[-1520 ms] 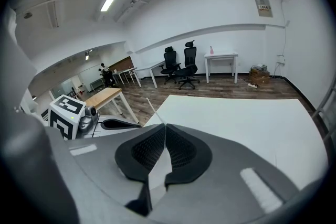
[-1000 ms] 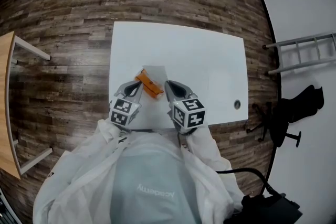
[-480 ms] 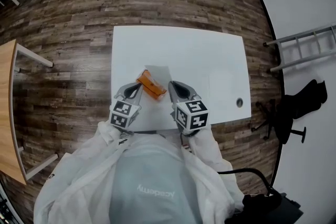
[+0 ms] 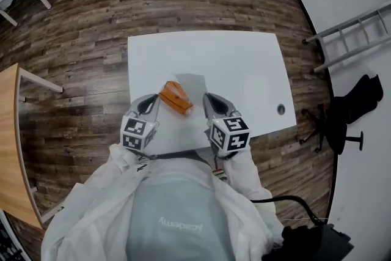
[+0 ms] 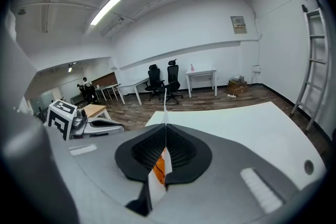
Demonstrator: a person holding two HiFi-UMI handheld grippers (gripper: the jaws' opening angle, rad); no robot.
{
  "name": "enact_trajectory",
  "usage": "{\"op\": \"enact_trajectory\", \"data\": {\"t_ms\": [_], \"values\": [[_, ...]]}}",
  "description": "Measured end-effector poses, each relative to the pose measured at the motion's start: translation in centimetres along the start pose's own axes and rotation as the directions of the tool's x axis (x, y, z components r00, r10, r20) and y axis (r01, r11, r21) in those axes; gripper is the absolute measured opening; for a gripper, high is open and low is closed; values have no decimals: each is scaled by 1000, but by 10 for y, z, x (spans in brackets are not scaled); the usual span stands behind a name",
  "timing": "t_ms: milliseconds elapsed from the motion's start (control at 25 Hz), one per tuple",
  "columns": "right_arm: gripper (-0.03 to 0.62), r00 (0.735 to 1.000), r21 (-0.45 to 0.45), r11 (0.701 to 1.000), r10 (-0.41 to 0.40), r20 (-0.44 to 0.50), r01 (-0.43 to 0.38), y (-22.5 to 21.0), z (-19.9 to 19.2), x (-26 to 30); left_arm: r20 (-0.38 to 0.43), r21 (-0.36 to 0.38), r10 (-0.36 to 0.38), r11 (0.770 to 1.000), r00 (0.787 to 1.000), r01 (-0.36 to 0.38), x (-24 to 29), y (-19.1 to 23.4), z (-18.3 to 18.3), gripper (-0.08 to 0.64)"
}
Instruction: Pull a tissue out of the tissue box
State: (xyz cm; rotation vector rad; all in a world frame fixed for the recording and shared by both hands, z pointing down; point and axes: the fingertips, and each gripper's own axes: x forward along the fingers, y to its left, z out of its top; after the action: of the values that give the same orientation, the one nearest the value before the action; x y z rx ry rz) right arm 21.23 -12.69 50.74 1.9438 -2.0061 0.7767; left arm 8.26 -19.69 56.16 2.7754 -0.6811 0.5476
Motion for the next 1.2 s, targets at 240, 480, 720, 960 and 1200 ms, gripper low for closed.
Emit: {"op": "enact_trajectory", "data": {"t_ms": [240, 480, 720, 960, 1200], "values": [[5, 999, 8, 1000, -20, 31, 20, -6, 2, -10, 43, 56, 31, 998, 999, -33, -6, 9, 20, 0], [5, 999, 7, 1000, -8, 54, 7, -12, 3, -20, 72, 92, 79, 992, 994, -85, -14, 11, 34, 0], [3, 997, -1, 999, 35, 68, -35, -20, -2, -36, 81, 94, 148, 983, 986, -156, -26, -1, 34, 0], [0, 994, -17, 997, 80, 78, -79, -27, -15, -54, 81, 89, 195, 975, 978, -202, -42, -34, 27, 0], [0, 988, -28, 993, 120, 99, -118, -31, -26, -73, 89, 82, 231, 968, 969, -238, -58, -67, 21, 0]]}}
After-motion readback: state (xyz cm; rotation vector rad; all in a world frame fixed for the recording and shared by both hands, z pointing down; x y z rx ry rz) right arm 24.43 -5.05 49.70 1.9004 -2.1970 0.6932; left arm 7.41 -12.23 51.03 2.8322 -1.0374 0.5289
